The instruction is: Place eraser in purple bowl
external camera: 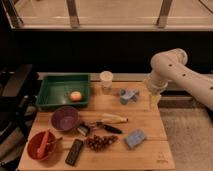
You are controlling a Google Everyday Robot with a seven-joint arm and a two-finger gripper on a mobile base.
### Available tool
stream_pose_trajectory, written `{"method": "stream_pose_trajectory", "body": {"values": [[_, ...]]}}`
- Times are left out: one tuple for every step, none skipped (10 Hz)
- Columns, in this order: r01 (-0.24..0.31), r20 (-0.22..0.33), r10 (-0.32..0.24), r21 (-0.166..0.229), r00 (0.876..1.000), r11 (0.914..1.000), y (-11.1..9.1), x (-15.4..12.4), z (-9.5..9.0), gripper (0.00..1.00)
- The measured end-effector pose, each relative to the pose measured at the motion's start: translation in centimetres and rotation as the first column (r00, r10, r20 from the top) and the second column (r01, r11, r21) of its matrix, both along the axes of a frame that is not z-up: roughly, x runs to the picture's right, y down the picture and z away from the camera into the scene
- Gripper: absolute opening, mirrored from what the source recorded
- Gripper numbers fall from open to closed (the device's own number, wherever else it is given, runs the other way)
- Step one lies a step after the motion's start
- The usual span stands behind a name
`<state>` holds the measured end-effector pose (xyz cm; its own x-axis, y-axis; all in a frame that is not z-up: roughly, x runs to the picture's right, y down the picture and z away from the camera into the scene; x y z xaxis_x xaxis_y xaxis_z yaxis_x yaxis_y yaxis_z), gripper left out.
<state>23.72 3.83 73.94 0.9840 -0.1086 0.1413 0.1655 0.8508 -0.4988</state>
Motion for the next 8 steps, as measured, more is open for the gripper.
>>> {"method": "stream_pose_trajectory", "body": {"values": [[0.0,0.0,0.0,0.0,1.0,1.0,0.0,0.0,0.0,0.8],[0.0,0.0,0.0,0.0,1.0,1.0,0.0,0.0,0.0,0.8],[0.0,0.0,0.0,0.0,1.0,1.0,0.0,0.0,0.0,0.8],[0.002,0.002,-0.002,0.001,1.0,1.0,0.0,0.0,0.0,0.8],[0.016,0.01,-0.016,0.01,1.0,0.9998,-0.1,0.0,-0.2,0.8],[0.063,0.032,-0.064,0.025,0.997,0.9977,-0.5,-0.3,-0.7,0.8],[0.114,0.061,-0.116,0.034,0.991,0.9929,-0.7,-1.1,-1.1,0.8],[0.2,0.11,-0.204,0.048,0.973,0.9787,-0.5,-2.8,-1.5,0.8]]}}
